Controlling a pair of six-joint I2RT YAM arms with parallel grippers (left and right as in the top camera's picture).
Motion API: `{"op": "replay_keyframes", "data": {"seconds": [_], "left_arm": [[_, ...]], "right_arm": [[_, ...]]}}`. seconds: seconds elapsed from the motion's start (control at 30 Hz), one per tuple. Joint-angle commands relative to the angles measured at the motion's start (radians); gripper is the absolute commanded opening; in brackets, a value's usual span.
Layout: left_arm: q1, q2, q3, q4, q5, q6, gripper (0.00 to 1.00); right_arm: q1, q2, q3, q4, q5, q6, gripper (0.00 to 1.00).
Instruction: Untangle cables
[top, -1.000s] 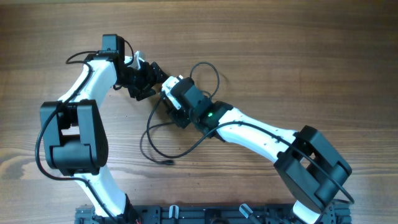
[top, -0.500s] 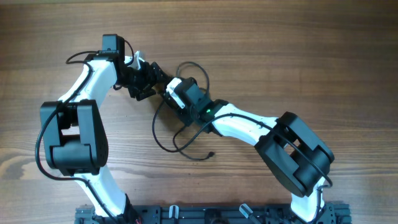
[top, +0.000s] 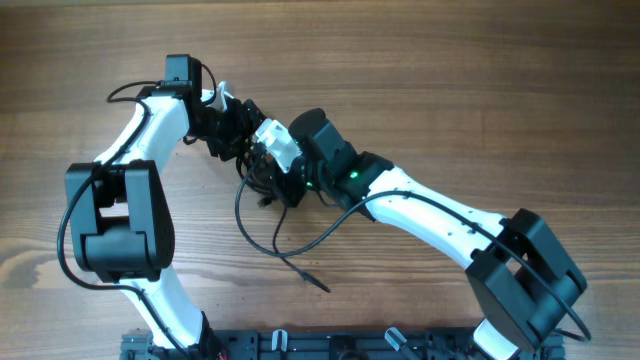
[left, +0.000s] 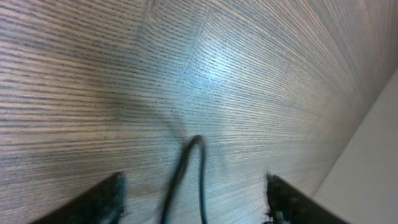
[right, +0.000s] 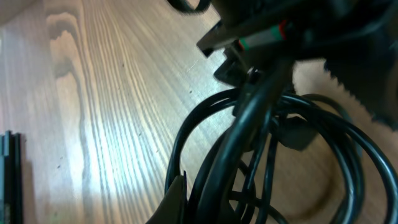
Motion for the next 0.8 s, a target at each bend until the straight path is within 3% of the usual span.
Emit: {"op": "replay_keyframes", "data": {"seconds": [0.0, 0.1, 0.23, 0.37, 0.53, 0.67, 0.77], "left_arm": [[0.005, -0.013, -0.002, -0.001, -0.008, -0.003, 0.67], [0.03, -0.013, -0.002, -0.001, 0.083, 0.042, 0.68], [0.042, -0.013, -0.002, -0.01, 0.338, 0.245, 0.74], [0.017, -0.013, -0.002, -0.016, 0.397, 0.278, 0.74], [-0.042, -0.013, -0.002, -0.002, 0.394, 0.241, 0.74], [-0.105, -0.013, -0.002, 0.007, 0.107, 0.015, 0.73], [-0.15, -0.012, -0.002, 0.01, 0.026, -0.03, 0.71]], "right_arm": [[-0.037, -0.027, 0.008, -0.087, 0.042, 0.011, 0.04], [-0.071, -0.027, 0.008, -0.177, 0.014, 0.004, 0.04], [-0.124, -0.019, 0.008, -0.214, -0.146, -0.018, 0.04], [-0.155, -0.019, 0.006, -0.219, -0.166, -0.018, 0.04], [-0.16, -0.017, 0.006, -0.276, -0.137, -0.07, 0.04], [-0.16, -0.017, 0.006, -0.288, -0.121, -0.068, 0.04], [-0.16, -0.017, 0.006, -0.293, -0.084, -0.066, 0.04]]}}
